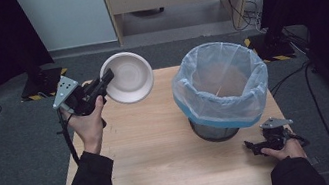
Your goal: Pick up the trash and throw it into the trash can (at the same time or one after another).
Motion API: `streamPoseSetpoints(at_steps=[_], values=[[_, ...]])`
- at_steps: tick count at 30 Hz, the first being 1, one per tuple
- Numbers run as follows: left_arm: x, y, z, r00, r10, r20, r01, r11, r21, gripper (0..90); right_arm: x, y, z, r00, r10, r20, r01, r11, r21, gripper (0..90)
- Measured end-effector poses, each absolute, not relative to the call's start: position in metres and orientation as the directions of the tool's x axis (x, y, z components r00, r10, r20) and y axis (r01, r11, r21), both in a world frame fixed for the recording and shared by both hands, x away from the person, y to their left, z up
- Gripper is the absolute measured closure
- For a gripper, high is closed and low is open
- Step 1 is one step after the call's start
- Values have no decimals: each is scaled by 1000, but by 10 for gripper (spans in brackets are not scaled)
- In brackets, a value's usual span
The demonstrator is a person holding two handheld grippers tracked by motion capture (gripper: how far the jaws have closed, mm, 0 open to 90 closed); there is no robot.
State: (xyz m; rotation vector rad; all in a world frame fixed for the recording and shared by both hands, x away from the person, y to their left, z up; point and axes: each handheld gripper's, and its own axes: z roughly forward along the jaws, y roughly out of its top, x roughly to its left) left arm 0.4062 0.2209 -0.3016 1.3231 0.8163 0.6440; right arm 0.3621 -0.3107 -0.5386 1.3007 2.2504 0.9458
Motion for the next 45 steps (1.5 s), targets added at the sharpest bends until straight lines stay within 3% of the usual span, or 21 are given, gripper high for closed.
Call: streamPoseSetpoints(at_steps=[16, 45], values=[[408, 151, -260, 663, 743, -91, -28, 147, 989, 829, 362, -311, -539, -504, 864, 11, 613, 348, 710, 32], [440, 31, -267, 743, 668, -48, 11, 60, 998, 829, 362, -310, -539, -502, 865, 13, 612, 344, 712, 32]])
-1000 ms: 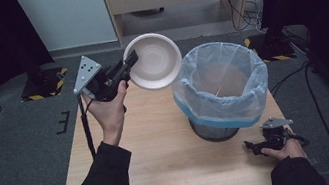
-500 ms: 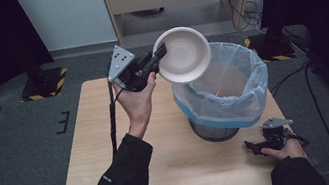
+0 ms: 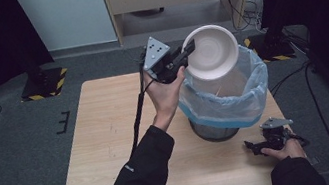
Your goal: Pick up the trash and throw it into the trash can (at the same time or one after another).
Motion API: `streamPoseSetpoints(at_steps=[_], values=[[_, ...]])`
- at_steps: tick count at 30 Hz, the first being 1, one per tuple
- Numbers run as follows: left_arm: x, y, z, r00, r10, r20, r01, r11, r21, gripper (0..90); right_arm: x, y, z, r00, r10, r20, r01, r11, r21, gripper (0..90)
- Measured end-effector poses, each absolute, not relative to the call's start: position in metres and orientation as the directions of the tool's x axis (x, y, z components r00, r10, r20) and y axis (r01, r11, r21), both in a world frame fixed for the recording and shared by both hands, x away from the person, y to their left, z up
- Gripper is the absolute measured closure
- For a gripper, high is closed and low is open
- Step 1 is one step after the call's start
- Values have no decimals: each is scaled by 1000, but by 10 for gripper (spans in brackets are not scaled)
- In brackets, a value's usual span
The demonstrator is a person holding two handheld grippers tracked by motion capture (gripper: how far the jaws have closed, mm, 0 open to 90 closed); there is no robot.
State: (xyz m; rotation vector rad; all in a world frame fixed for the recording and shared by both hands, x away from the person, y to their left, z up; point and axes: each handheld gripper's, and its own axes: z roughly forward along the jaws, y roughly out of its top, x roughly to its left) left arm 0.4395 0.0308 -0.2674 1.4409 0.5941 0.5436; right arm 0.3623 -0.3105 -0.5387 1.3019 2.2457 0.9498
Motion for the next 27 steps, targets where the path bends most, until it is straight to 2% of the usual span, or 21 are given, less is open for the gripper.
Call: streamPoseSetpoints(at_steps=[3, 8, 12, 18, 22, 27], values=[[447, 23, -275, 782, 620, -62, 48, 40, 998, 811, 362, -310, -539, -503, 864, 13, 611, 345, 712, 32], [449, 30, -286, 805, 590, -68, 41, 60, 997, 533, 362, -310, -539, -504, 863, 14, 611, 346, 712, 32], [441, 57, -289, 793, 606, -57, 35, 49, 998, 409, 362, -310, -539, -506, 862, 13, 612, 348, 710, 32], [417, 116, -312, 752, 658, -39, 69, -20, 997, 290, 362, -310, -539, -502, 865, 19, 616, 342, 709, 32], [399, 155, -352, 712, 701, -36, 154, -106, 982, 250, 362, -310, -539, -502, 865, 19, 616, 342, 709, 32], [380, 184, -406, 697, 716, -36, 276, -221, 935, 217, 362, -310, -539, -502, 865, 19, 616, 342, 710, 31]])
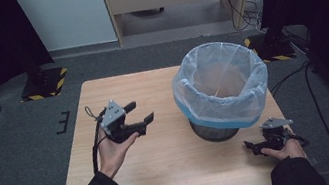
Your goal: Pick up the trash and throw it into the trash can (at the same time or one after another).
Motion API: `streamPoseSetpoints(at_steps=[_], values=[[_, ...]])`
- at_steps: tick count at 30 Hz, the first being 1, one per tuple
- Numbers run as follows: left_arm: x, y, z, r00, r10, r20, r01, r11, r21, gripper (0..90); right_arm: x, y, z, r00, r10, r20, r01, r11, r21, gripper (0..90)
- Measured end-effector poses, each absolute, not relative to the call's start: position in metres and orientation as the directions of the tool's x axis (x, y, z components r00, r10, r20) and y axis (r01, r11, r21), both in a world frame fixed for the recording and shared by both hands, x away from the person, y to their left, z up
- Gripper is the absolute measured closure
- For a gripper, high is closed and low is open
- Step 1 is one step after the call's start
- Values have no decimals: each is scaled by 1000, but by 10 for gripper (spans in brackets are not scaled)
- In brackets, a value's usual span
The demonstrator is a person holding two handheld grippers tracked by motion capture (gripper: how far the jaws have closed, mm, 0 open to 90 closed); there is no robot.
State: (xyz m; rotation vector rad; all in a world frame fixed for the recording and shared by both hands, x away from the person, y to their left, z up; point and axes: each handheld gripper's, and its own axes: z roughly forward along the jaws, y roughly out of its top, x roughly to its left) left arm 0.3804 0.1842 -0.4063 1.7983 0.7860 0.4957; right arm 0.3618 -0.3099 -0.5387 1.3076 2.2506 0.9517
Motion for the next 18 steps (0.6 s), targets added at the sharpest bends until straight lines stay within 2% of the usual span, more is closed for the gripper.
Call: streamPoseSetpoints(at_steps=[2, 8, 14, 18], values=[[370, 196, -434, 681, 729, -71, 349, -239, 906, 202, 362, -310, -539, -503, 864, 20, 616, 342, 709, 29], [351, 223, -486, 639, 766, -77, 481, -320, 816, 154, 362, -310, -539, -503, 864, 20, 616, 343, 709, 29], [344, 249, -508, 574, 813, -98, 603, -339, 722, 145, 362, -310, -539, -510, 860, 18, 616, 351, 706, 15], [347, 265, -514, 538, 842, -41, 631, -370, 682, 126, 362, -309, -539, -510, 860, 19, 616, 350, 705, 13]])
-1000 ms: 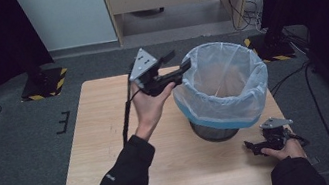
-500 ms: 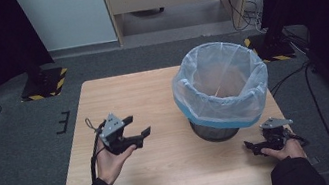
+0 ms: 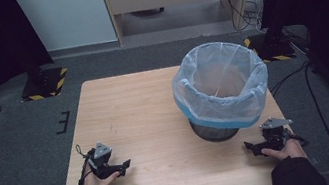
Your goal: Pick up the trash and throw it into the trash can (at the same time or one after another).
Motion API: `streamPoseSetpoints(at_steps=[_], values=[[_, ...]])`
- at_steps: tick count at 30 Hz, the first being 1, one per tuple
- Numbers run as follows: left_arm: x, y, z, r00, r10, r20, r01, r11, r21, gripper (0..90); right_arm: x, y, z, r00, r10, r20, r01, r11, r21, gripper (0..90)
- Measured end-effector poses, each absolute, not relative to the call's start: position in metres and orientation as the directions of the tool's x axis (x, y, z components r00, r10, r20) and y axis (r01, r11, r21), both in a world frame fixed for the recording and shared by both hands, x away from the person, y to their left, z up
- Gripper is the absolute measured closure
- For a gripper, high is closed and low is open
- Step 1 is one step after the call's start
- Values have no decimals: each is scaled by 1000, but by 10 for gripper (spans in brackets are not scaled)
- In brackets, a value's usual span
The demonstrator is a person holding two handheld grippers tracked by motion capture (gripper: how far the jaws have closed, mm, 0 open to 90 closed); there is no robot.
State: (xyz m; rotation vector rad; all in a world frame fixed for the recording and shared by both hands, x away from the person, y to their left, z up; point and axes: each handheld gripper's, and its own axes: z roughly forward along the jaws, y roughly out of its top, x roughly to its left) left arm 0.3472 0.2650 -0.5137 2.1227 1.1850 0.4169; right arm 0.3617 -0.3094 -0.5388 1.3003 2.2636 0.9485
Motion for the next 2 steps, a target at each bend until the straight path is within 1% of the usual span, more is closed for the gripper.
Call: streamPoseSetpoints(at_steps=[2], values=[[349, 270, -517, 529, 848, -41, 649, -373, 663, 121, 362, -309, -539, -511, 860, 19, 616, 351, 705, 13]])
